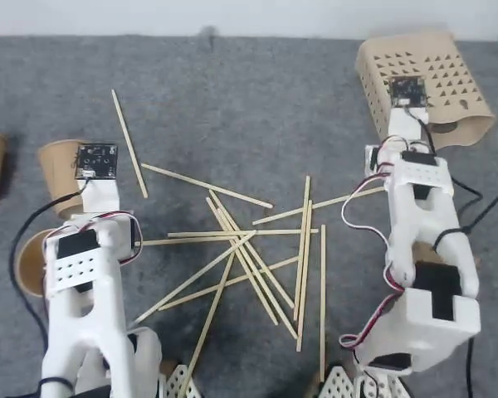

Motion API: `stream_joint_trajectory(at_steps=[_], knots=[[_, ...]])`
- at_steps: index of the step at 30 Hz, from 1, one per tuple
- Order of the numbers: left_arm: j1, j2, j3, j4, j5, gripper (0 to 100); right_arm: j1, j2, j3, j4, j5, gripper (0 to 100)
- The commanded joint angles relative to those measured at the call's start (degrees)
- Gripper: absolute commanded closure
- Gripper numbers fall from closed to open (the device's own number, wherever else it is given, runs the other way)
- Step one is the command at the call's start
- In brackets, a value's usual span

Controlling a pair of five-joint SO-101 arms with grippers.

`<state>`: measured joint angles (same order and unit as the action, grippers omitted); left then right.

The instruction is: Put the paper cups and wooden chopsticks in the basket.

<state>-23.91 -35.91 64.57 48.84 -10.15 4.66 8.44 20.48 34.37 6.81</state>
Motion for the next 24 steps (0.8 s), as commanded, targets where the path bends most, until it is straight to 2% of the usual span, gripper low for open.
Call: stream_joint_trajectory(at_steps=[1,6,16,20,22,24], knots=[[0.2,-0.3,0.4,-0.8,-0.2,99,-0.1,-0.1,-5.3,1.7,-1.1,82.8],[0.2,-0.3,0.4,-0.8,-0.2,99,0.0,0.3,-5.5,-2.7,-1.1,83.8],[0.0,-0.3,0.4,-0.8,-0.3,99,-0.5,12.3,-5.1,-24.8,-1.5,83.9],[0.1,-0.3,0.4,-0.8,-0.3,99,-0.5,15.4,-5.1,-29.8,-1.5,84.2],[0.1,-0.3,0.4,-0.8,-0.3,99,-0.6,15.4,-5.1,-29.8,-1.5,87.1],[0.1,-0.3,0.4,-0.8,-0.3,99,-0.6,15.4,-5.2,-30.4,-1.5,94.6]])
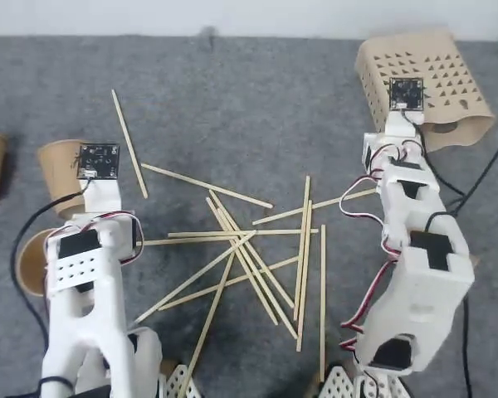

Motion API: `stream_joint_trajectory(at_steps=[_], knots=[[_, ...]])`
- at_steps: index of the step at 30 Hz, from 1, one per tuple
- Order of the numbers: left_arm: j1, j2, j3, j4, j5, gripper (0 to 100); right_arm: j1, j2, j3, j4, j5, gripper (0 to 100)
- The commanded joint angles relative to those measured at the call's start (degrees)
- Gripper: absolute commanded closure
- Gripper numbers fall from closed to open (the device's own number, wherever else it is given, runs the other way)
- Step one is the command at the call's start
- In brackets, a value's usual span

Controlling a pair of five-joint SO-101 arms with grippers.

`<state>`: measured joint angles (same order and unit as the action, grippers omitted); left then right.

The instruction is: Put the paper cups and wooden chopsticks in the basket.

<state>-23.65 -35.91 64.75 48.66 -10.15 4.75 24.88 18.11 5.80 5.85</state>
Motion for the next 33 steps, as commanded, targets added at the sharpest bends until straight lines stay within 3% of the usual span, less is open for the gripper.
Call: stream_joint_trajectory(at_steps=[1,7,14,20,26,33], knots=[[-0.2,-0.3,0.2,-0.6,-0.3,99,-0.7,-1.1,-2.9,-1.8,-0.5,99.1],[-0.2,-0.3,0.2,-0.6,-0.4,99,-2.5,-3.3,-3.4,3.2,-0.5,99.1],[-0.2,-0.3,0.1,-0.6,-0.4,99,-12.7,-15.4,-3.3,20.2,-0.8,99.2],[-0.2,-0.3,0.1,-0.6,-0.4,99,-25.2,-26.1,-3.3,32.4,-12.0,99.2],[-0.4,-0.3,0.2,-0.6,-0.4,99,-35.5,-27.3,-2.3,28.9,-16.3,99.2],[-0.5,-0.3,0.3,-0.6,-0.4,99,-40.0,-21.4,2.4,18.3,-16.2,99.2]])
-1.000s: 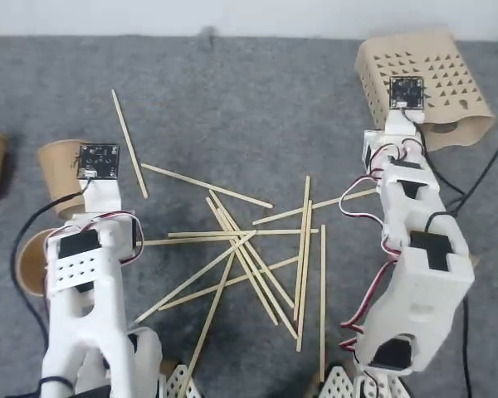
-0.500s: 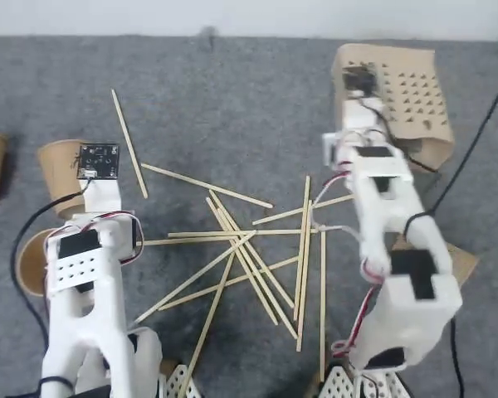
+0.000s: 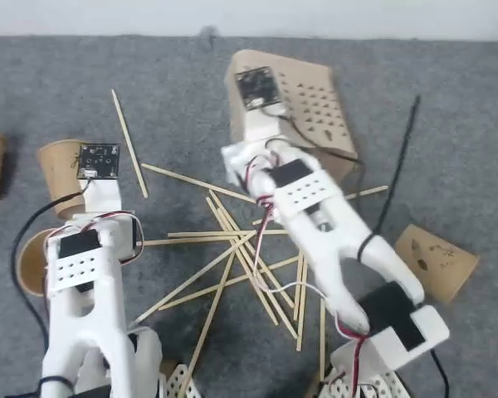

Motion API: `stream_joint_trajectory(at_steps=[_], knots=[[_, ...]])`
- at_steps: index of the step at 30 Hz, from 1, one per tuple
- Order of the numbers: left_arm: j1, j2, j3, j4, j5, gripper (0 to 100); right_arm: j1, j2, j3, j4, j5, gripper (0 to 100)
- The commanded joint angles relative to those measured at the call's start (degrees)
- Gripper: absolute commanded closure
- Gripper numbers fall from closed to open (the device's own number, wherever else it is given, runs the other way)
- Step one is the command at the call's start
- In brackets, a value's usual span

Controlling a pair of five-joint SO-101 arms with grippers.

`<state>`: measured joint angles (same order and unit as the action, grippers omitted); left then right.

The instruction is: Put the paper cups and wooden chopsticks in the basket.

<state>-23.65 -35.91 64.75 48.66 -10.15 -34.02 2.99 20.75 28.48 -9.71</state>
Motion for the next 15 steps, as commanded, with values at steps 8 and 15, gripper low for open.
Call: stream_joint_trajectory(at_steps=[8,15], knots=[[-0.5,-0.3,0.3,-0.6,-0.4,99,-1.4,11.1,-4.0,-9.7,-0.5,86.7],[-0.4,-0.3,0.3,-0.6,-0.4,99,-4.5,14.4,-15.3,-2.2,-0.5,71.9]])
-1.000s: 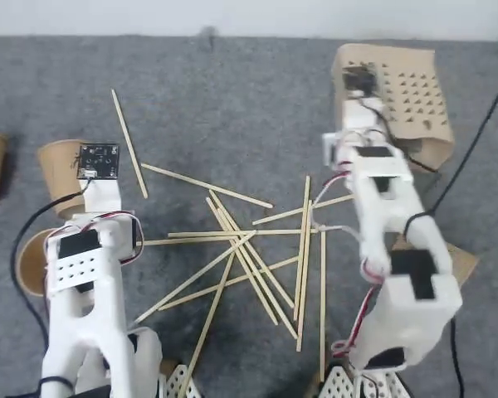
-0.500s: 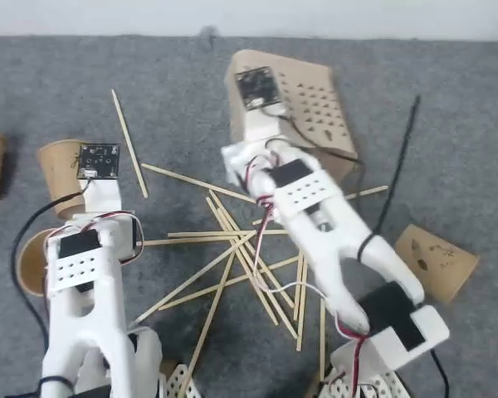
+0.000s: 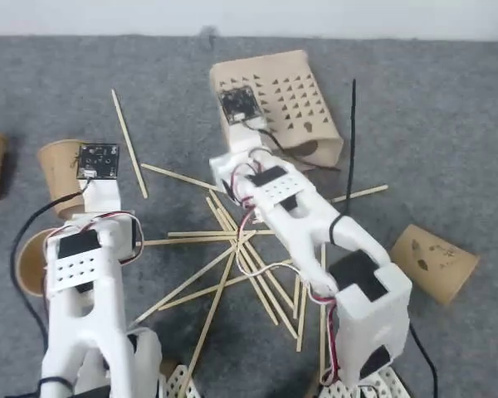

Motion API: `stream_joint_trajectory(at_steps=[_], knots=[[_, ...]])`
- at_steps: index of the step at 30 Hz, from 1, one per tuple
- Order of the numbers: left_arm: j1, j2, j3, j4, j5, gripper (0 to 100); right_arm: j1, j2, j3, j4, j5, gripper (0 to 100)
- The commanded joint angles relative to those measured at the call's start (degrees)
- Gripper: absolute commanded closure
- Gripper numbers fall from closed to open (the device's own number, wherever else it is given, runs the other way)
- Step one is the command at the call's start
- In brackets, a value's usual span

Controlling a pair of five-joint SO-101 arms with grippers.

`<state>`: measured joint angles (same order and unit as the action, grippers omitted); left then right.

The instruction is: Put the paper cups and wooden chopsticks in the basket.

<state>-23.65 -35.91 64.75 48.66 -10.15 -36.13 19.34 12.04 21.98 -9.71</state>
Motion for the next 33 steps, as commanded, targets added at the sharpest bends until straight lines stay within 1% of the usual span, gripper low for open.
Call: stream_joint_trajectory(at_steps=[1,8,13,15,17,19,21,23,25,27,30,33], knots=[[-0.4,-0.3,0.3,-0.6,-0.4,99,-3.4,-2.8,-7.6,7.0,-0.5,72.4],[-0.4,-0.3,0.2,-0.7,-0.4,99,-8.0,-13.5,-10.3,26.3,-0.5,73.1],[-0.4,-0.3,0.2,-0.7,-0.4,99,-8.2,-23.7,-10.2,44.4,-0.4,73.1],[-0.4,-0.3,0.2,-0.7,-0.4,99,-7.9,-28.4,-10.2,52.4,2.9,73.1],[-0.4,-0.3,0.2,-0.7,-0.4,99,-7.9,-33.5,-10.0,59.0,9.1,73.1],[-0.2,-0.3,0.2,-0.7,-0.4,99,-7.2,-38.8,-8.5,62.5,13.5,73.2],[-0.2,-0.3,0.2,-0.8,-0.4,99,-6.0,-44.4,-4.8,62.0,14.0,73.2],[-0.2,-0.3,0.2,-1.1,-0.3,99,-3.8,-50.0,0.8,59.2,14.2,73.2],[-0.4,-0.3,0.4,-2.2,-0.2,99,-0.7,-55.2,7.9,55.4,14.2,73.2],[-0.2,-0.3,0.6,-2.5,-0.2,99,2.9,-59.4,16.4,49.5,14.2,73.2],[0.4,-0.4,1.0,-2.6,-0.2,99,9.2,-63.8,30.1,34.5,14.2,73.2],[1.8,-0.4,1.3,-2.6,-0.2,99,13.3,-64.7,42.9,14.7,14.1,73.2]])
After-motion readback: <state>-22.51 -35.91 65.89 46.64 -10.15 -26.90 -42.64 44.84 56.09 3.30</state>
